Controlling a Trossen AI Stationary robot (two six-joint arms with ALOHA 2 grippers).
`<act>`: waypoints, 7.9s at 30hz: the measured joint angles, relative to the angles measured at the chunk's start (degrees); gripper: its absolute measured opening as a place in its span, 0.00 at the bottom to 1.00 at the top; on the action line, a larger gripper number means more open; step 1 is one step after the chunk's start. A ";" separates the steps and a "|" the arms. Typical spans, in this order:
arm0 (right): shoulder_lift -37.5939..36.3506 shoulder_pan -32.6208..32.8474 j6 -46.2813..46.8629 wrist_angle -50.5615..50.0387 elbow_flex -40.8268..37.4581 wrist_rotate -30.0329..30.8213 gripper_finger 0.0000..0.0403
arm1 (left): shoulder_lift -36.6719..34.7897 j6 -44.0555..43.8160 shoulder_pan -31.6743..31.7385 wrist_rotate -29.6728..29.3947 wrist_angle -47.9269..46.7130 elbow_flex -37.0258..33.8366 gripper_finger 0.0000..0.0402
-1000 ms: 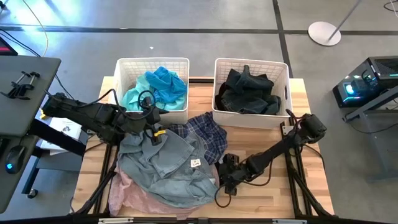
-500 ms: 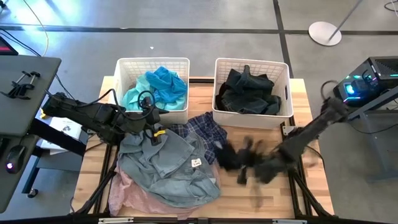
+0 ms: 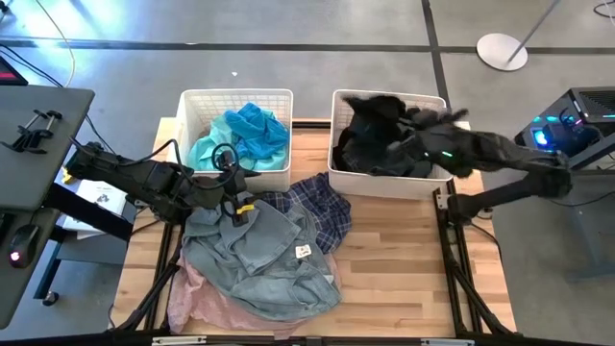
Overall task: Sort clothes
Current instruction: Put the black boxer into the right white bin, then put the blue/white pants into the right white bin
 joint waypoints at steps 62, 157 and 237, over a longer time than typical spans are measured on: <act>4.98 22.27 -6.27 29.19 -18.19 -0.37 0.45 | 10.68 -4.53 -5.58 -14.28 2.34 0.02 0.62; 22.94 -37.68 -2.04 -15.13 -12.77 -51.01 0.17 | 8.46 -13.03 -16.85 -21.14 -8.98 0.00 0.62; 48.99 12.51 -10.78 17.41 -4.04 -33.93 0.04 | 7.67 -10.49 -16.22 -20.33 -6.78 0.00 0.62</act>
